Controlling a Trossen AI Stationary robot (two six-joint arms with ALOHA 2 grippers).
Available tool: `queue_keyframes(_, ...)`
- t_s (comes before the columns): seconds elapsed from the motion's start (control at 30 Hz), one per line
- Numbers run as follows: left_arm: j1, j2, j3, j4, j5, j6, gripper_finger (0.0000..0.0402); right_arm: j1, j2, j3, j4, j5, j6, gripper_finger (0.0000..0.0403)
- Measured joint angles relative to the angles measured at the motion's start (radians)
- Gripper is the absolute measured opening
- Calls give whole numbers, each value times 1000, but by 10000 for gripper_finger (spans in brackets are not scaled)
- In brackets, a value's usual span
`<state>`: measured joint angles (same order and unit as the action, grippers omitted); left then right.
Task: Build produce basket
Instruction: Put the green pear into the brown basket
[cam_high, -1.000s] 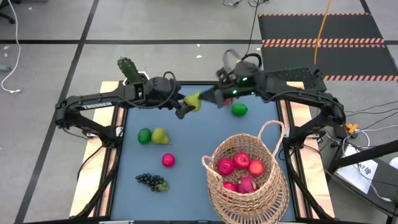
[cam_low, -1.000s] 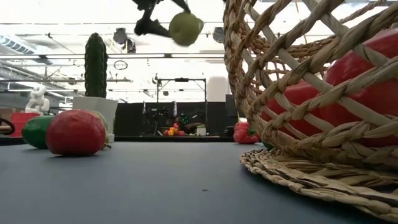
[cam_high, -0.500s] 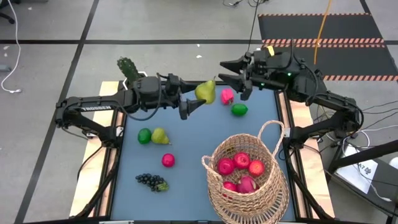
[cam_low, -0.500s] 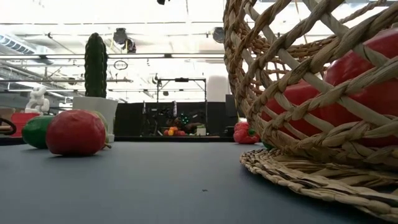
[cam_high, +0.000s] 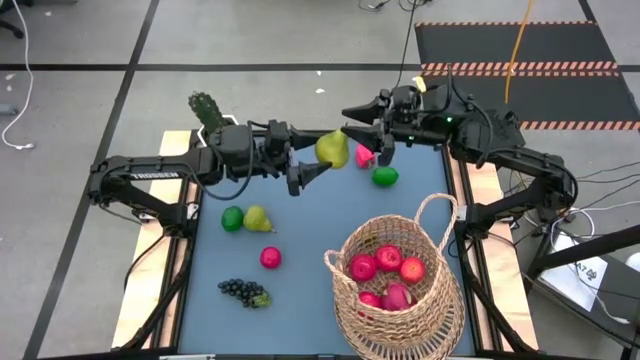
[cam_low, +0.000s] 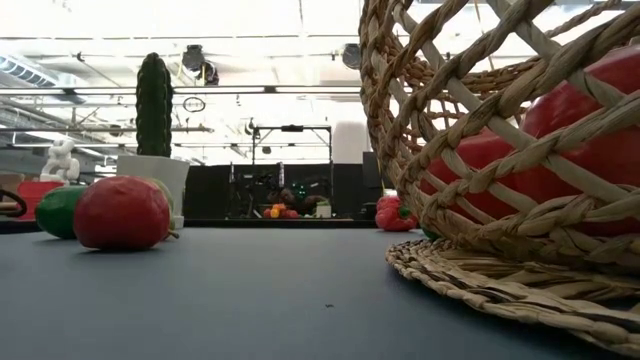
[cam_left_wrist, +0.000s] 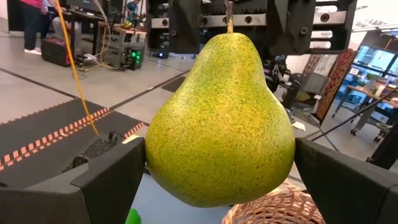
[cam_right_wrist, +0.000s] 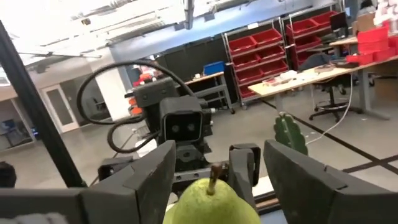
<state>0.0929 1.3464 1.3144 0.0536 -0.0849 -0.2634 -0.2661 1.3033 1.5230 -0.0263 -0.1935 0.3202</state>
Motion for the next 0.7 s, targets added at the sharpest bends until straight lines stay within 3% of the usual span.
queue_keyframes(0.17,1,0,0,2,0,0,397,-1,1,0,-2,-45,5,197)
queue_keyframes(0.7,0,0,0,3,0,-1,397,0,1,0,-10,-48,9,20)
